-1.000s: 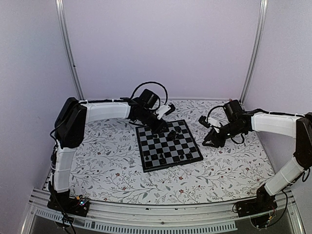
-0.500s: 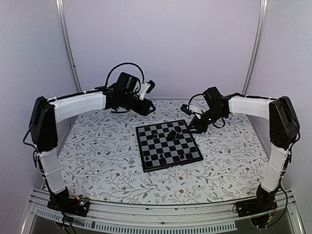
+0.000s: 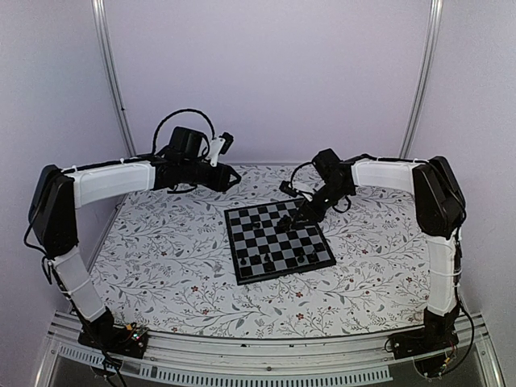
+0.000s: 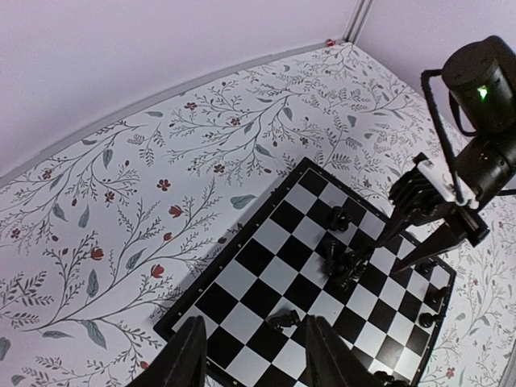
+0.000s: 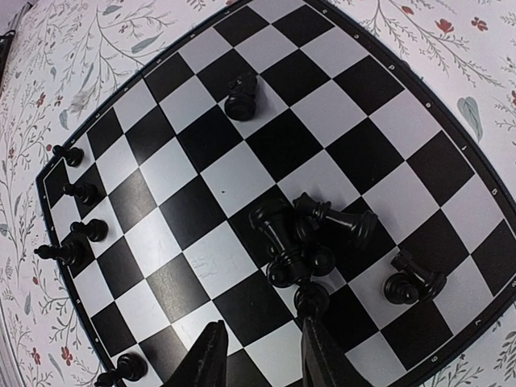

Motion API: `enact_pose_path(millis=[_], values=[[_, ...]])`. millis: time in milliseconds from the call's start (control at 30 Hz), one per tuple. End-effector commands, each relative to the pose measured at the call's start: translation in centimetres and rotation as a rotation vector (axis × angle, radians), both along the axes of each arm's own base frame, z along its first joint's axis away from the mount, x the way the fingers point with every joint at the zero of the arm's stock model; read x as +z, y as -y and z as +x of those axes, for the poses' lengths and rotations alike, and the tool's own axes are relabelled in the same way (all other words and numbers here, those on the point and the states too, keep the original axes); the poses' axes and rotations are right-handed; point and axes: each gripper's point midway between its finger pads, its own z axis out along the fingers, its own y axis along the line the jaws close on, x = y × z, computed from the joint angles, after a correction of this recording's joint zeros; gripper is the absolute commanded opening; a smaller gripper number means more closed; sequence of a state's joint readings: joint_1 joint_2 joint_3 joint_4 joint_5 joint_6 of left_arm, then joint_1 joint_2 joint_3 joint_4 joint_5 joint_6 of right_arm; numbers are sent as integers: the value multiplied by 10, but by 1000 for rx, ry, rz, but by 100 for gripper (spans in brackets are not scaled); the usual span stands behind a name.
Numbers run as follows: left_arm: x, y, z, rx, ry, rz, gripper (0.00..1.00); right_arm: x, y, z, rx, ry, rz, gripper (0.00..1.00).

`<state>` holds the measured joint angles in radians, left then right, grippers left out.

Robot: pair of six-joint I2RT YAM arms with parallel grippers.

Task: Set up the chess pieces on the board
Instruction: Pick up the chess piece from the chessboard.

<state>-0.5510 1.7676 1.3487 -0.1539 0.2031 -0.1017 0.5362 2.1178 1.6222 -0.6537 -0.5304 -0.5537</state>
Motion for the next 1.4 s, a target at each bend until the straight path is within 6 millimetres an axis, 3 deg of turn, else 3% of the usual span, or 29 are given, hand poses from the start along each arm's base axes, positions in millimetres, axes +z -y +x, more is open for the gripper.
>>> enact_pose_path(millis=[0,467,767,1133,1367], values=[[20,6,-4,-41,2,-88,44,-11,-3,4,-20,-26,-34,33],[21,10,-9,-70,-15,-107,44,-24,-6,20,-60,-30,-66,28],[20,13,-11,-86,-24,-115,45,-14,-3,33,-98,24,-82,26],[16,14,-11,-93,-33,-111,45,-25,-11,34,-89,-13,-72,25],[11,15,-10,-97,-46,-104,45,-28,-11,32,-84,-24,-69,15]])
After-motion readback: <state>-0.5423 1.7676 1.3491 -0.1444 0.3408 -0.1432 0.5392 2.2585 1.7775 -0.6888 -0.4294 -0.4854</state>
